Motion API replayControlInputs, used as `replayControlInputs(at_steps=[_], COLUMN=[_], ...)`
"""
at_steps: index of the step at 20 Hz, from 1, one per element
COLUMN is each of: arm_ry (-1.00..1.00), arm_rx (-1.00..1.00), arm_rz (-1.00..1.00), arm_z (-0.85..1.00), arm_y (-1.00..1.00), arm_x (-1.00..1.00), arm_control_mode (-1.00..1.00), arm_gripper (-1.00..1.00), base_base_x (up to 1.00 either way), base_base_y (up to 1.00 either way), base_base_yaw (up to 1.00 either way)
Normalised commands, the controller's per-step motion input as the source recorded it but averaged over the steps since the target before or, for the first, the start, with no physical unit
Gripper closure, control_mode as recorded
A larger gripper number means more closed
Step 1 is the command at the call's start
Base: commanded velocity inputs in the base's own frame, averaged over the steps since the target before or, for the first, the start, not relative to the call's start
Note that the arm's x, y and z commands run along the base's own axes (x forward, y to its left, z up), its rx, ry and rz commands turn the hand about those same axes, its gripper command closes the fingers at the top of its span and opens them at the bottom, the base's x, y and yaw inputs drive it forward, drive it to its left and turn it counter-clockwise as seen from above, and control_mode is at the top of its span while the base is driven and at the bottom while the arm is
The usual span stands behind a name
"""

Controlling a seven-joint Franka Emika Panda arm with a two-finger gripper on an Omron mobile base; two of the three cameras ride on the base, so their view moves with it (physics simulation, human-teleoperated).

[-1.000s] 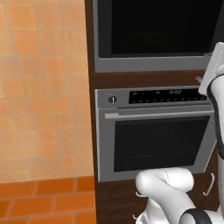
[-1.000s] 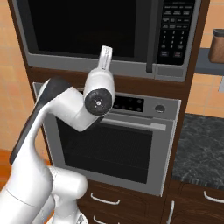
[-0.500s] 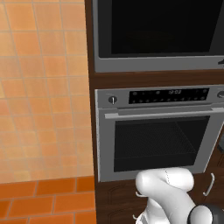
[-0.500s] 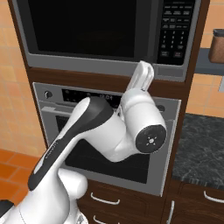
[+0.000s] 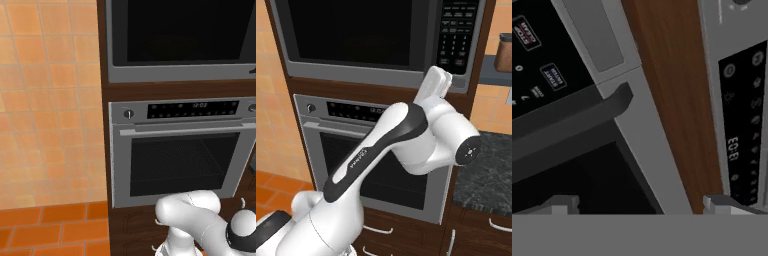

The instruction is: Pick the mushroom from the sink and place it in the bowl. Then pick the bowl and place it in the microwave. Then close the microwave door and press the start button.

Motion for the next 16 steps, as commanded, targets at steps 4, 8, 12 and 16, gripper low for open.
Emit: replayControlInputs(at_steps=[4, 8, 12, 16], arm_ry=[-0.07, -0.02, 0.0, 0.0], arm_rx=[0.0, 0.0, 0.0, 0.0], arm_rz=[0.0, 0.0, 0.0, 0.0], arm_z=[0.02, 0.15, 0.22, 0.01], arm_y=[0.0, -0.15, -0.35, -0.19], arm_x=[0.5, 0.35, 0.15, 0.22], arm_control_mode=[-1.0, -1.0, -1.0, -1.0], arm_gripper=[-1.0, -1.0, -1.0, -1.0], base_base_x=[0.0, 0.0, 0.0, 0.0], base_base_y=[0.0, 0.0, 0.0, 0.0], base_base_yaw=[0.0, 0.0, 0.0, 0.0])
